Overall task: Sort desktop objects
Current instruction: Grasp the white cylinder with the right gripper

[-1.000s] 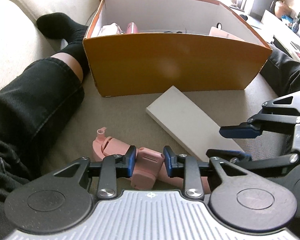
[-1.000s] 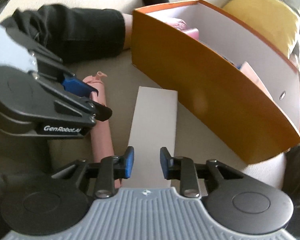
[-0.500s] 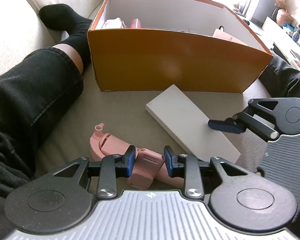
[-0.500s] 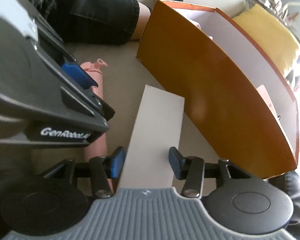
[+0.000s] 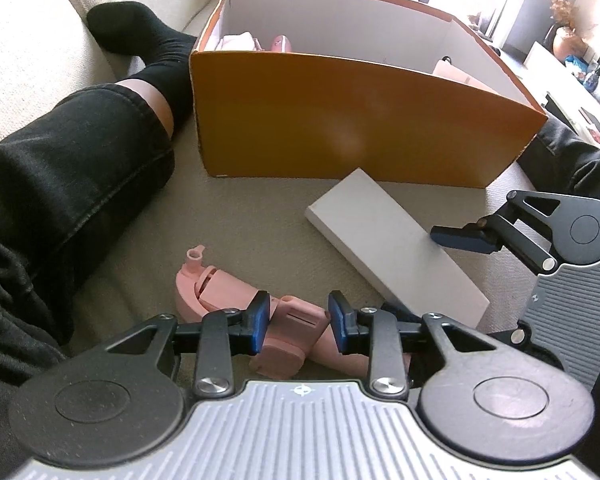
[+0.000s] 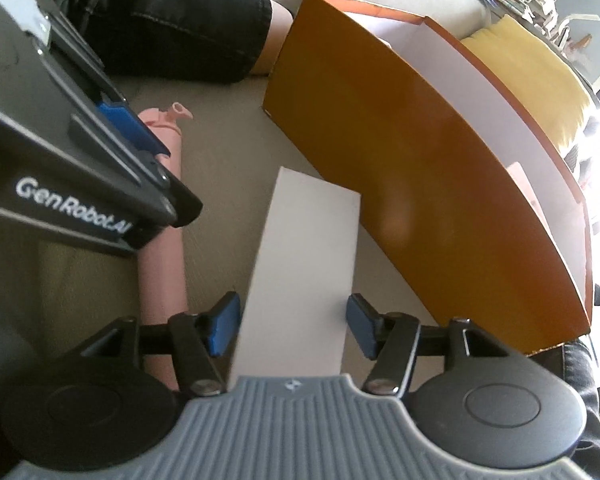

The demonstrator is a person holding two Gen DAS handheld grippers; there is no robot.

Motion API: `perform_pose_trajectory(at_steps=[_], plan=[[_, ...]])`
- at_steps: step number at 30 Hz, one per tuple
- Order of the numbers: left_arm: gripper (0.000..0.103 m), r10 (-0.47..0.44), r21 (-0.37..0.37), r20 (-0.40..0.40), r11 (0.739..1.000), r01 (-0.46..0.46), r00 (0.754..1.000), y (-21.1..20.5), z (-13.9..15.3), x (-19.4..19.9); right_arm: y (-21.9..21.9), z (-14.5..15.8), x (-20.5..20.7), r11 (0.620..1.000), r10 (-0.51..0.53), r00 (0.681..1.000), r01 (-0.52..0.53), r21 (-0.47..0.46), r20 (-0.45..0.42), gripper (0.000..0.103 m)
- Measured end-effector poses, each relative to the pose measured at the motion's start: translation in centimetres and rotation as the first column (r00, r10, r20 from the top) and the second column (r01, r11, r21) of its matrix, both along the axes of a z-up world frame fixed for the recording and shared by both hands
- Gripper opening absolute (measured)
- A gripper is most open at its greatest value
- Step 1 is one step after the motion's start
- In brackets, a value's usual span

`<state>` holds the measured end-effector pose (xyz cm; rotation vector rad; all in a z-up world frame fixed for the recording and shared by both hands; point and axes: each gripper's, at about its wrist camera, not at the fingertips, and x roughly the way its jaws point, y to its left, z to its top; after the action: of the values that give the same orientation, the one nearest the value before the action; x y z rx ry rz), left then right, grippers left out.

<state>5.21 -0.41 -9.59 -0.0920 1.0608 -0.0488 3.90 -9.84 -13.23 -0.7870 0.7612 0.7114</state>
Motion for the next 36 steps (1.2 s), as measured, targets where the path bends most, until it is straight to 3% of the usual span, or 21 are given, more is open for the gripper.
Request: perform_pose_trajectory(at_steps=[2,4,11,12,13,17,22,26,29,33,36], plan=[[0.036,-0.005,0.013,0.004,1.000,0.005,1.000,-0.3,0.0,0.0,-0.2,0.3,0.2,1.000,-0.018,1.000,0.018,0.011,-0.014,0.058],[0.036,-0.012,0.017,0.011,1.000,0.011,1.000,-0.4,0.2,-0.1,-0.7,1.1,0.4,0.999,-0.019,0.999,0.021,0.050,-0.042,0.040],[0.036,-0.009,0.013,0.028,1.000,0.009,1.000,-0.3,0.5,-0.4,-3.1,3.6,2.0,0.983,-0.073,0.984,0.099,0.155,-0.165,0.018],[0.036,-0.007,0.009,0.031,1.000,0.007,1.000,-0.2,0.5,-0.4,-3.7,4.1,2.6,0.975,-0.081,0.975,0.120,0.185,-0.205,0.006],[0.036,-0.006,0.005,0.032,1.000,0.006,0.999,-0.2,0.5,-0.4,-4.5,4.6,3.3,0.963,-0.089,0.960,0.151,0.223,-0.267,0.001],[0.036,-0.007,0.005,0.034,1.000,0.007,0.999,-0.2,0.5,-0.4,-6.5,5.2,5.2,0.939,-0.114,0.927,0.219,0.266,-0.358,0.001],[0.036,-0.003,0.004,0.032,1.000,0.003,0.999,-0.2,0.4,-0.3,-6.1,5.4,5.2,0.950,-0.110,0.941,0.195,0.245,-0.321,0.003],[0.036,0.003,-0.008,0.030,1.000,-0.003,1.000,0.0,0.4,-0.3,-7.0,5.4,7.3,0.943,-0.205,0.945,0.261,0.208,-0.254,0.000],[0.036,0.000,-0.004,0.031,1.000,0.000,1.000,-0.2,0.3,-0.1,-8.0,5.2,8.4,0.930,-0.222,0.933,0.290,0.227,-0.283,0.000],[0.036,0.001,0.003,0.025,1.000,-0.001,1.000,-0.3,0.2,0.0,-7.7,5.2,8.4,0.938,-0.213,0.945,0.268,0.218,-0.248,0.004],[0.036,-0.003,0.006,0.035,1.000,0.003,0.999,-0.3,0.4,-0.1,-8.0,5.6,8.7,0.934,-0.201,0.942,0.267,0.236,-0.270,0.006]])
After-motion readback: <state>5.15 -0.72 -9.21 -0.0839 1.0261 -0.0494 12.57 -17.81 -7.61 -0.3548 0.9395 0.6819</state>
